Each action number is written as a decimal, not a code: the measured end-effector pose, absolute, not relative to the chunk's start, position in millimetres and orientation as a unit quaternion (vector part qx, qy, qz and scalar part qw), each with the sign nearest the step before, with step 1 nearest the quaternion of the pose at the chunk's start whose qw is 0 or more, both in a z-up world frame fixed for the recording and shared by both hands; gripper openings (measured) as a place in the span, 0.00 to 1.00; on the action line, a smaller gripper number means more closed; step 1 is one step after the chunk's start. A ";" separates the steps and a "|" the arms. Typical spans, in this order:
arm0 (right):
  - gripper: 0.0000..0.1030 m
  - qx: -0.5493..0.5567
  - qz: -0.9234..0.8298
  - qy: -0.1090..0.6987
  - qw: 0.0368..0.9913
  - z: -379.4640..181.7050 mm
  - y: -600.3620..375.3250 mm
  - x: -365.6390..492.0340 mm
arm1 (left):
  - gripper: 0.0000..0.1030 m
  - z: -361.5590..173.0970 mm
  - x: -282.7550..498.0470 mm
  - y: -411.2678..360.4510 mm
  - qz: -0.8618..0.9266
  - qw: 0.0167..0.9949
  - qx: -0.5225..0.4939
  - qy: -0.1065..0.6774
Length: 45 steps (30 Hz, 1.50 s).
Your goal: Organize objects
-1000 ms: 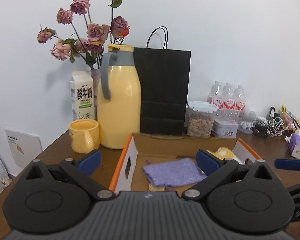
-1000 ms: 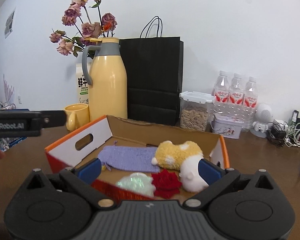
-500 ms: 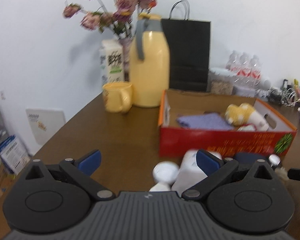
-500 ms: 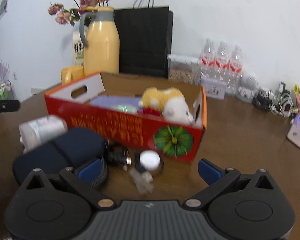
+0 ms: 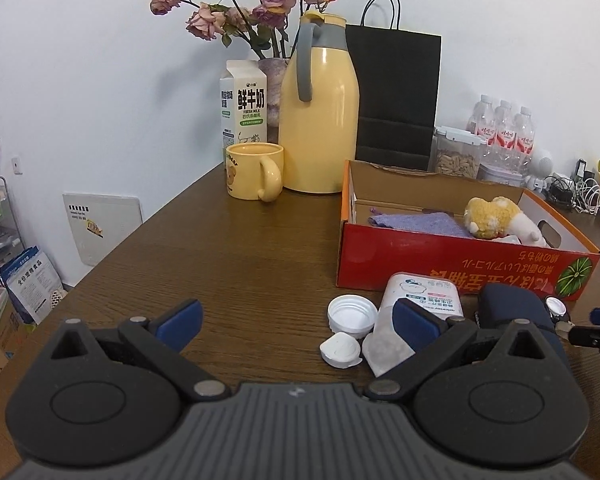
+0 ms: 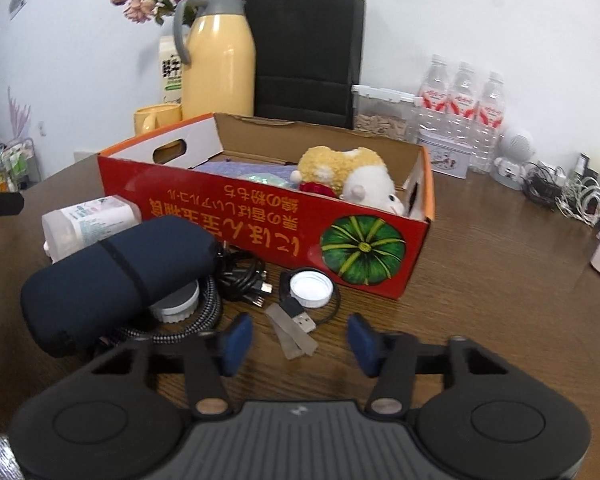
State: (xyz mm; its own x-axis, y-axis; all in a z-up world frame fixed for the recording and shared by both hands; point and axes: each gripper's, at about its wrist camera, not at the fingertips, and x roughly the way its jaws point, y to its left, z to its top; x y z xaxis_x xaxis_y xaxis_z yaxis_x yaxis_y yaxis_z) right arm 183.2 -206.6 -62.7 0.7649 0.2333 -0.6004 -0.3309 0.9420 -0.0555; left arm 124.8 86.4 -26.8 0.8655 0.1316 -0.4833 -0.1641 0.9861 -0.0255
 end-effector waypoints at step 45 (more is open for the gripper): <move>0.06 -0.052 0.158 0.240 0.956 -61.6 -207.2 168.0 | 1.00 -62.1 146.5 86.7 0.072 0.950 0.040 0.303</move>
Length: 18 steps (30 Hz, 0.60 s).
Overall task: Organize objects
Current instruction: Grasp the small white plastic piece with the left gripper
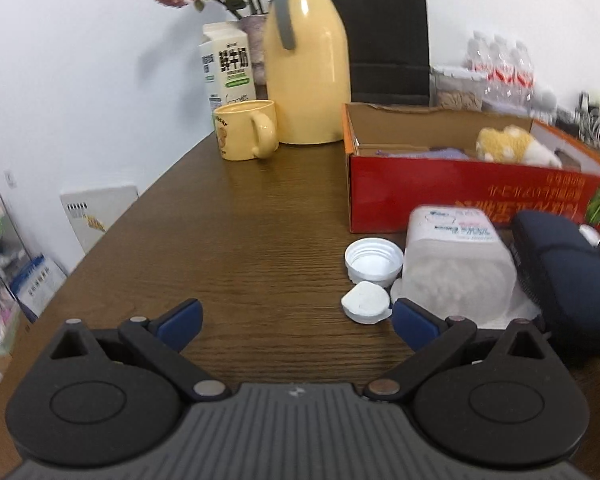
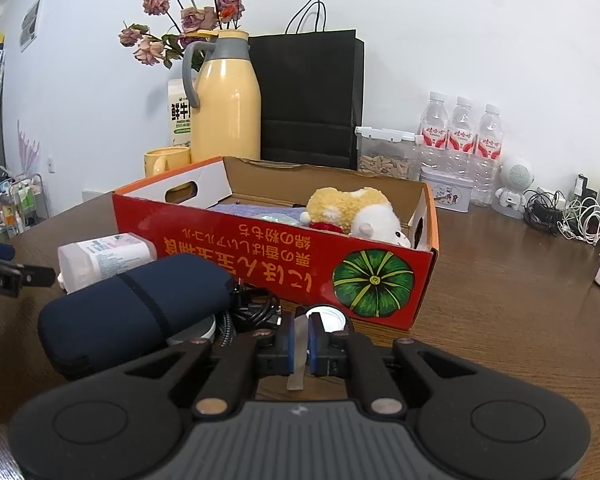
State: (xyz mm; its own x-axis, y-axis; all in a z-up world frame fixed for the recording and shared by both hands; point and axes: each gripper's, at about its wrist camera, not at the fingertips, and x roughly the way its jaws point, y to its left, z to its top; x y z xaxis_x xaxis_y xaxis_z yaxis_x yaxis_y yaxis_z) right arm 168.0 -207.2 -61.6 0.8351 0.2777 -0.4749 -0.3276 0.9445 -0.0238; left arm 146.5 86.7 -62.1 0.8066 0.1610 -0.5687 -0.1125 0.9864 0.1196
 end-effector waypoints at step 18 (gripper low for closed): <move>0.06 -0.049 0.155 0.243 0.956 -62.7 -208.1 167.9 | 0.43 -71.0 162.7 83.9 -0.025 0.950 0.061 0.307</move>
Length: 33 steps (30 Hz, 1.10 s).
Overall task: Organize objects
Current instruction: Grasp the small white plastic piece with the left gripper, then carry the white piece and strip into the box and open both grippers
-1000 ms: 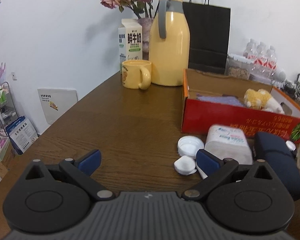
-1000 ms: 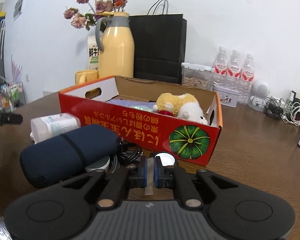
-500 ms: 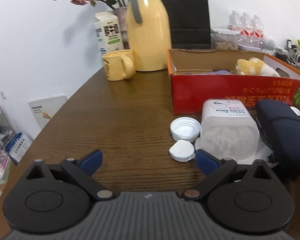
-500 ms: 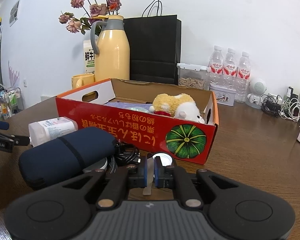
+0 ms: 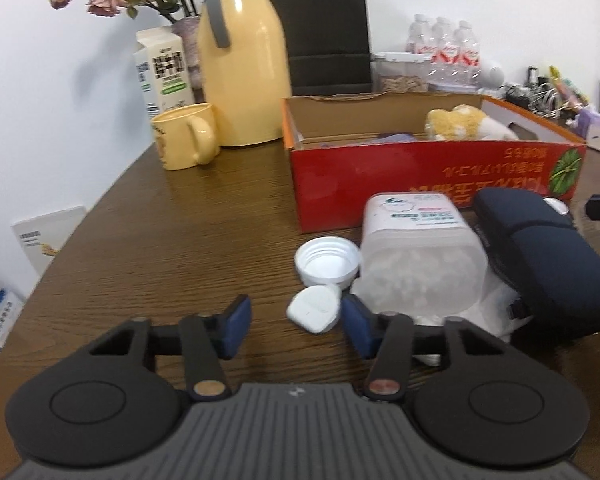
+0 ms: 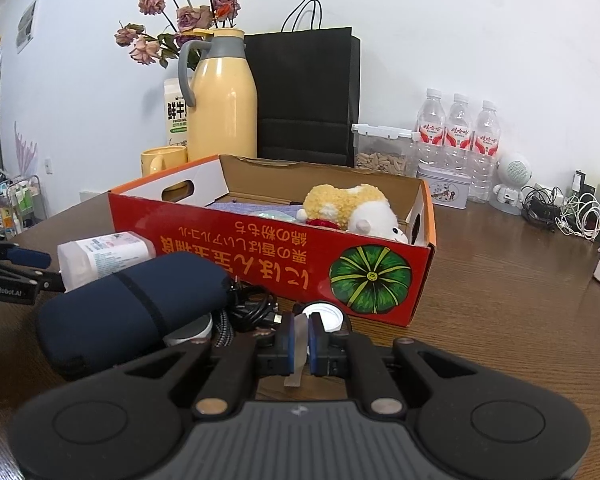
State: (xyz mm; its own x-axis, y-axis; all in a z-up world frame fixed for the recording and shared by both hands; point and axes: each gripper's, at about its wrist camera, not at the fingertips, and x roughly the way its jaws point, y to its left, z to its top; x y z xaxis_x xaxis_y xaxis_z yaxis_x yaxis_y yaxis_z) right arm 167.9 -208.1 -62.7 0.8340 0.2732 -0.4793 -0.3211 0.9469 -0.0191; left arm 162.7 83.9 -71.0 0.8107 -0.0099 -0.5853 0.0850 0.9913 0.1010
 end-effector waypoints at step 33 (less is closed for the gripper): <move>0.06 -0.054 0.161 0.188 0.967 -29.8 -205.0 163.2 | 0.29 -5.5 148.1 80.8 0.007 0.982 0.007 0.189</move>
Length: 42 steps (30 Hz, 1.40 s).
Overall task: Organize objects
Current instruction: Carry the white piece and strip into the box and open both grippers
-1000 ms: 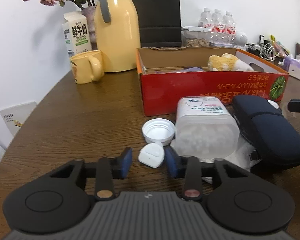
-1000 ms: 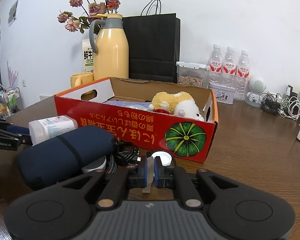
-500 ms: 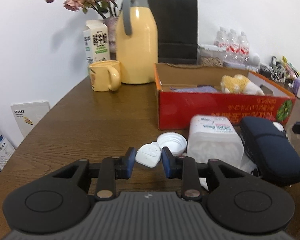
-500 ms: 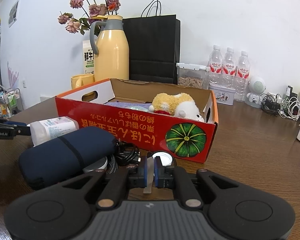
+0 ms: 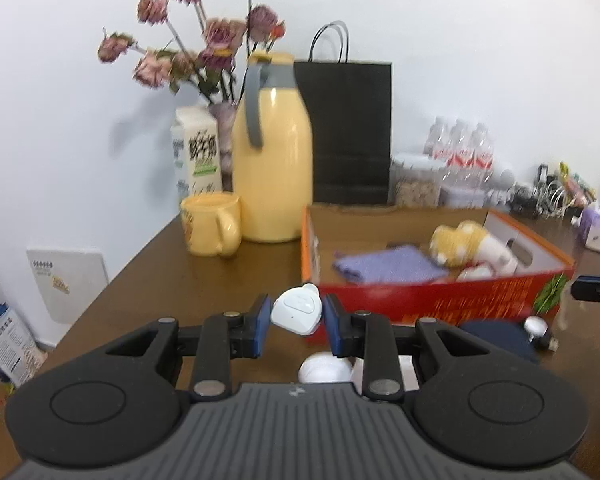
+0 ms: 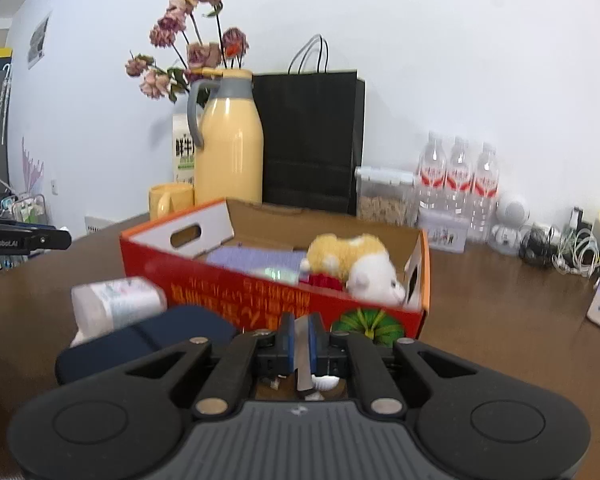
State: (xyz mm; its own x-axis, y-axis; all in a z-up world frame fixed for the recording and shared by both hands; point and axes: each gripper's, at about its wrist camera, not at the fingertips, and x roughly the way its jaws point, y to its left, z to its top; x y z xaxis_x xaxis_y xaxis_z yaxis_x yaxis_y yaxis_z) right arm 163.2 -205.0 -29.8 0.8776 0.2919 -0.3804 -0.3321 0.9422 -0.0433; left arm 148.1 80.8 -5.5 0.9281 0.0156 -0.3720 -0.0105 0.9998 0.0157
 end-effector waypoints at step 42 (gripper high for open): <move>0.09 -0.004 0.097 0.206 0.974 -31.9 -204.2 276.9 | 0.31 -8.7 278.2 15.0 0.017 0.976 -0.022 0.218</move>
State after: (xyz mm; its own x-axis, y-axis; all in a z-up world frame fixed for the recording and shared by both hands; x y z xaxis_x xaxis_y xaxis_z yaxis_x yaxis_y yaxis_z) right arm 276.9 -204.2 -31.9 0.8963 0.1868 -0.4023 -0.1898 0.9813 0.0329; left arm 278.2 15.0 -8.7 0.9045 0.0232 -0.4258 -0.0423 0.9985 -0.0355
